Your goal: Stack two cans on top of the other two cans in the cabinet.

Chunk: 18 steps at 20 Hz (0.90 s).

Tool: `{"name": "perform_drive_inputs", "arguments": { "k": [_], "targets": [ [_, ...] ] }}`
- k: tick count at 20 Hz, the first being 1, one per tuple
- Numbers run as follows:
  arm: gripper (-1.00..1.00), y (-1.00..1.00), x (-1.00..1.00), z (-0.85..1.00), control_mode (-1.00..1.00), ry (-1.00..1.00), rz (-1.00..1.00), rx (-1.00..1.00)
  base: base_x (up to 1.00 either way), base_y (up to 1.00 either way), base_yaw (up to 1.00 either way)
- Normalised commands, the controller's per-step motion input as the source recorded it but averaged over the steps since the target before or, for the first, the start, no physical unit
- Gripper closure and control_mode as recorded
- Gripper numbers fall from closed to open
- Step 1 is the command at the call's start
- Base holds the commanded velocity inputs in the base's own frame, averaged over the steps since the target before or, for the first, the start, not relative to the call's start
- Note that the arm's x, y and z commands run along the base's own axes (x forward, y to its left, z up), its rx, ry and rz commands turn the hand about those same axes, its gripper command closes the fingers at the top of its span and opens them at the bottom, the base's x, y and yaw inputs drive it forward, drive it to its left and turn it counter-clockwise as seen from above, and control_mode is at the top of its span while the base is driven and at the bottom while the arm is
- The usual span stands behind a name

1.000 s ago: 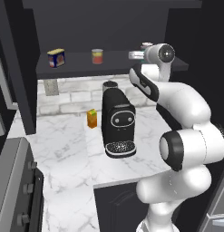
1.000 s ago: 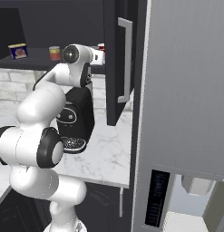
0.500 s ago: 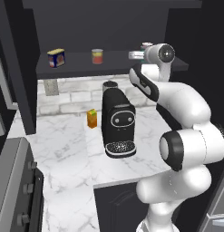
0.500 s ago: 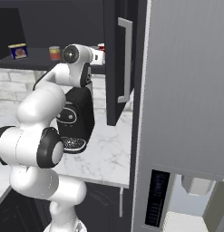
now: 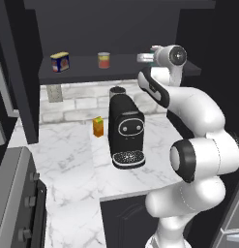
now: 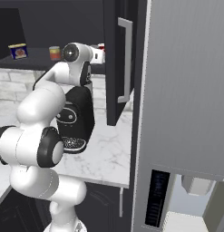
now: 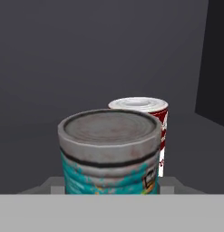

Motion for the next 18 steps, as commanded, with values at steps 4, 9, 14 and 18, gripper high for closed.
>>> {"name": "perform_drive_inputs", "arguments": {
  "k": [4, 9, 14, 18],
  "targets": [
    [1.0, 0.0, -0.01, 0.38, -1.0, 0.0, 0.01, 0.0, 0.0, 0.0, 0.0],
    [1.0, -0.04, -0.07, 0.46, -1.0, 0.0, 0.0, 0.0, 0.0, 0.0, 0.0],
    [1.0, -0.1, -0.09, 0.37, -1.0, 0.0, 0.0, 0.0, 0.0, 0.0, 0.0],
    [1.0, -0.13, 0.0, 0.21, -1.0, 0.0, 0.0, 0.0, 0.0, 0.0, 0.0]
  ]
}}
